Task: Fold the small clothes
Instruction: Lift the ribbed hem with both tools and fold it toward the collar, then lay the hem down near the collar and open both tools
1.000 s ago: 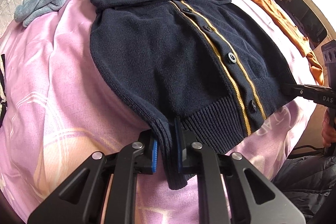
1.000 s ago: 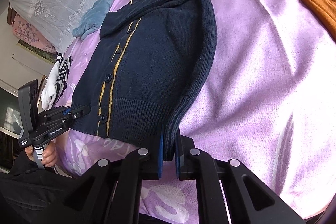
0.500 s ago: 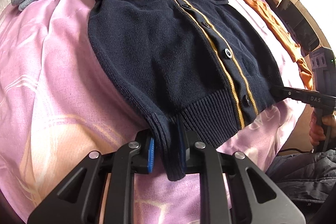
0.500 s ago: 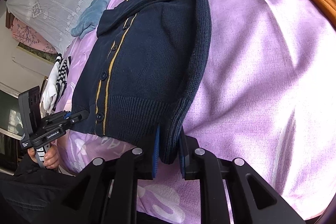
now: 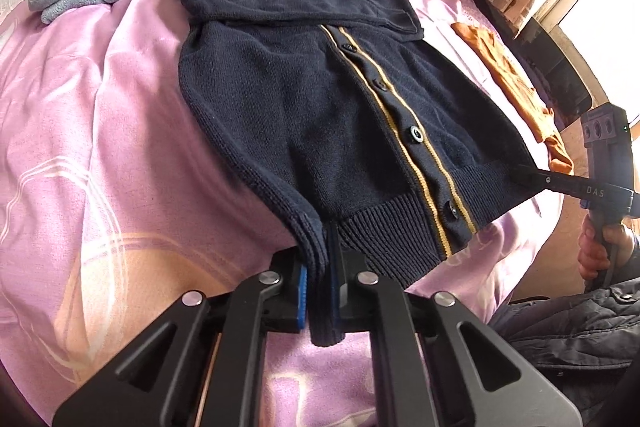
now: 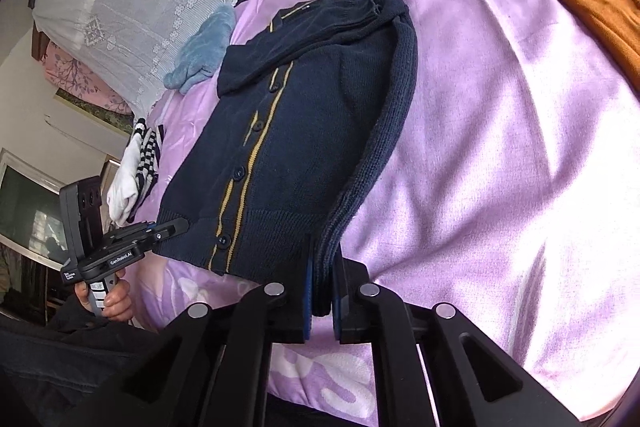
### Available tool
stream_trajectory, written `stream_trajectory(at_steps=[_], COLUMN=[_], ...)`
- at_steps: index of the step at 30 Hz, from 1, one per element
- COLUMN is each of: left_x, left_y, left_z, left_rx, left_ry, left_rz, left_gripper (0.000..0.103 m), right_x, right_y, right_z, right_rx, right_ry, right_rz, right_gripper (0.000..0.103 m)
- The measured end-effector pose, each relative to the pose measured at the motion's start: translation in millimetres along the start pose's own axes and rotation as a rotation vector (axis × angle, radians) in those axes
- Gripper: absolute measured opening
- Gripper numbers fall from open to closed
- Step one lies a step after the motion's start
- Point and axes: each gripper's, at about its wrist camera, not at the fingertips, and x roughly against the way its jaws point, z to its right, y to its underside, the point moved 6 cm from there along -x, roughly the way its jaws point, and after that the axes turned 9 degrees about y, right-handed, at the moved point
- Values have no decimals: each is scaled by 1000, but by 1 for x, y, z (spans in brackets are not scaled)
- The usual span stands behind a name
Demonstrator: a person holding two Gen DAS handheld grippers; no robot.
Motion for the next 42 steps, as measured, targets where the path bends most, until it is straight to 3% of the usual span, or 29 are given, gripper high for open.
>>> stream_trajectory(at_steps=[6, 15, 22, 32, 42], left_x=[21, 54, 56, 44, 1], left_y=[-23, -77, -116, -189, -248], left_z=[0, -1, -9, -28, -60], left_rx=[41, 107, 122, 111, 132], left_ry=[8, 42, 24, -14, -59], left_rz=[74, 211, 257, 279, 236], left_gripper=[7, 7, 7, 7, 7], right_x=[17, 39, 36, 18, -26], right_y=[-26, -84, -127, -196, -259], right_z=[-14, -19, -19, -20, 0], right_rx=[21, -41, -79, -83, -128], right_ry=[-34, -157, -221, -260, -264], right_rz=[52, 129, 156, 188, 184], right_gripper=[8, 7, 7, 7, 8])
